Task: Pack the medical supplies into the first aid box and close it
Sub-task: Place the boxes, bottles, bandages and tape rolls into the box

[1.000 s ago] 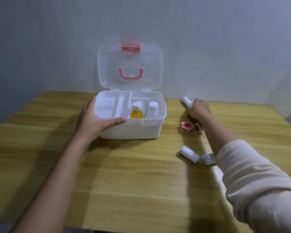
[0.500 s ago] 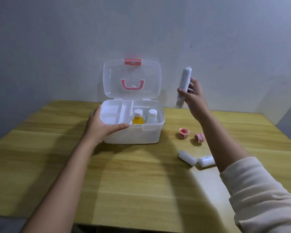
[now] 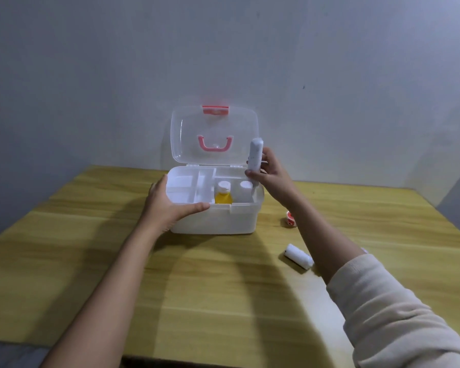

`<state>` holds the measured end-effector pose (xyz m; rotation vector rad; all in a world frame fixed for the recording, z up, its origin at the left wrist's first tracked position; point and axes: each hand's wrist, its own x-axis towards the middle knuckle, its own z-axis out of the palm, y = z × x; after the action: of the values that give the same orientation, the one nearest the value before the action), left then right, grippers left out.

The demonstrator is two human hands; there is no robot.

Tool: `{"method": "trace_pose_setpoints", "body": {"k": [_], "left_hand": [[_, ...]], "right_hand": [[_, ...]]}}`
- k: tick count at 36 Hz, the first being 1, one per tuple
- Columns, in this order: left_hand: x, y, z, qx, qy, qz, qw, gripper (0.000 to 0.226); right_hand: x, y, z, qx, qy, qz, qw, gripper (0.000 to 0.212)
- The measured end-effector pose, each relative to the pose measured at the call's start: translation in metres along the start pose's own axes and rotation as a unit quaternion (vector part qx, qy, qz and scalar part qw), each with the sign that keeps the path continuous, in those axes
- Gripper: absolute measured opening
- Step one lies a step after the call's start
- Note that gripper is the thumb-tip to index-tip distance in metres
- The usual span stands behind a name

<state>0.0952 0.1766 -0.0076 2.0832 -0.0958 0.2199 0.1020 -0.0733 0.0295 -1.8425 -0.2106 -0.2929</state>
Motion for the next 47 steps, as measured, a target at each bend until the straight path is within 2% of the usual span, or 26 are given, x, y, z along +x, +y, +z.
{"method": "trace_pose_setpoints", "body": {"k": [3,7,13,23,28,32,36,41,47], "left_hand": [[0.002,-0.001,0.001,-0.003,0.002,0.002,1.000,0.110],[0.001,-0.001,0.003,-0.010,0.008,0.004,1.000,0.112],[0.003,-0.004,0.003,-0.008,0.012,0.009,1.000,0.110],[0.003,-0.003,0.003,-0.016,0.011,0.018,1.000,0.109],[0.001,-0.001,0.002,-0.019,0.008,0.016,1.000,0.110],[0.001,0.000,0.005,-0.019,0.016,0.018,1.000,0.103],[-0.002,0.003,0.004,-0.022,0.010,0.018,1.000,0.114],[-0.002,0.004,0.003,-0.015,0.009,0.009,1.000,0.115],[-0.002,0.003,0.002,-0.006,0.007,0.006,1.000,0.118]], "right_hand": [[0.001,0.007,0.000,-0.046,0.015,0.012,0.999,0.041],[0.003,0.011,0.001,-0.042,0.014,0.048,0.998,0.042],[0.001,0.011,0.004,-0.011,0.029,0.054,0.998,0.053],[0.001,0.009,0.005,-0.067,0.025,0.060,0.996,0.028],[-0.004,0.008,0.001,-0.076,0.029,0.051,0.995,0.028],[-0.006,0.010,-0.001,-0.086,0.042,0.037,0.995,0.038],[-0.007,0.011,0.000,-0.100,0.044,0.034,0.993,0.034],[-0.008,0.007,0.002,-0.108,0.049,0.040,0.992,0.025],[-0.011,0.007,0.003,-0.116,0.047,0.032,0.992,0.027]]}}
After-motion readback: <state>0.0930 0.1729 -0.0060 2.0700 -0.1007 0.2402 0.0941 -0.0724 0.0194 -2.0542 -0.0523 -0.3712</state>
